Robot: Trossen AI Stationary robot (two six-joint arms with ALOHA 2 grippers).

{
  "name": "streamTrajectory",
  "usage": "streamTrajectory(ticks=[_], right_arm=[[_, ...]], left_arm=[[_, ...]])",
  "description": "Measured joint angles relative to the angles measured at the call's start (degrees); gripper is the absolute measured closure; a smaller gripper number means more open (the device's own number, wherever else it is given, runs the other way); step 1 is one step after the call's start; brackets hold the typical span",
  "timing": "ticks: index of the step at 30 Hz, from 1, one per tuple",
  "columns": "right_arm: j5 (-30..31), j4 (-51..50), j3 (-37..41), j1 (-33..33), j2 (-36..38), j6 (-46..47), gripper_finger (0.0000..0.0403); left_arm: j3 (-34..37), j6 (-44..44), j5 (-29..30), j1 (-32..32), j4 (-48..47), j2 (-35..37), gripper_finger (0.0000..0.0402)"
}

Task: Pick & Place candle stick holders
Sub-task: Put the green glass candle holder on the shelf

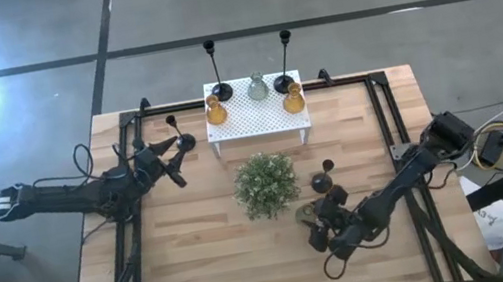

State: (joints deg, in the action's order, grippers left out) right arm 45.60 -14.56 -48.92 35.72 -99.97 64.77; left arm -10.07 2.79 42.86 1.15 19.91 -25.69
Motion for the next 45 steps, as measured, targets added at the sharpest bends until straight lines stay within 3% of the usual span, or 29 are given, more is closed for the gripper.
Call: streamTrajectory(ticks=[11, 19, 24, 36, 41, 45], right_arm=[[2.0, 7.9, -0.2, -1.7, -3.9, -4.0, 0.0167], [3.9, 7.8, -0.2, -1.7, -2.8, -4.8, 0.0281], [-2.0, 7.5, -0.1, -1.6, 3.0, -8.3, 0.0282], [-6.9, 7.3, -0.9, -1.4, 26.3, -23.6, 0.0282], [-6.8, 4.9, -5.5, -5.8, 31.2, -35.4, 0.0282], [-7.9, -4.1, -12.3, -12.1, 30.4, -40.0, 0.0282]], left_arm=[[0.0, 0.0, 0.1, 0.0, -0.5, 0.0, 0.0206], [0.0, 0.0, 0.1, 0.0, -0.6, 0.0, 0.0206], [0.0, 0.0, 0.1, 0.0, -0.7, 0.0, 0.0206], [0.0, 0.0, 0.1, 0.0, -0.8, 0.0, 0.0206], [0.0, 0.0, 0.1, 0.0, -0.7, 0.0, 0.0206], [0.0, 0.0, 0.1, 0.0, -0.7, 0.0, 0.0206]])
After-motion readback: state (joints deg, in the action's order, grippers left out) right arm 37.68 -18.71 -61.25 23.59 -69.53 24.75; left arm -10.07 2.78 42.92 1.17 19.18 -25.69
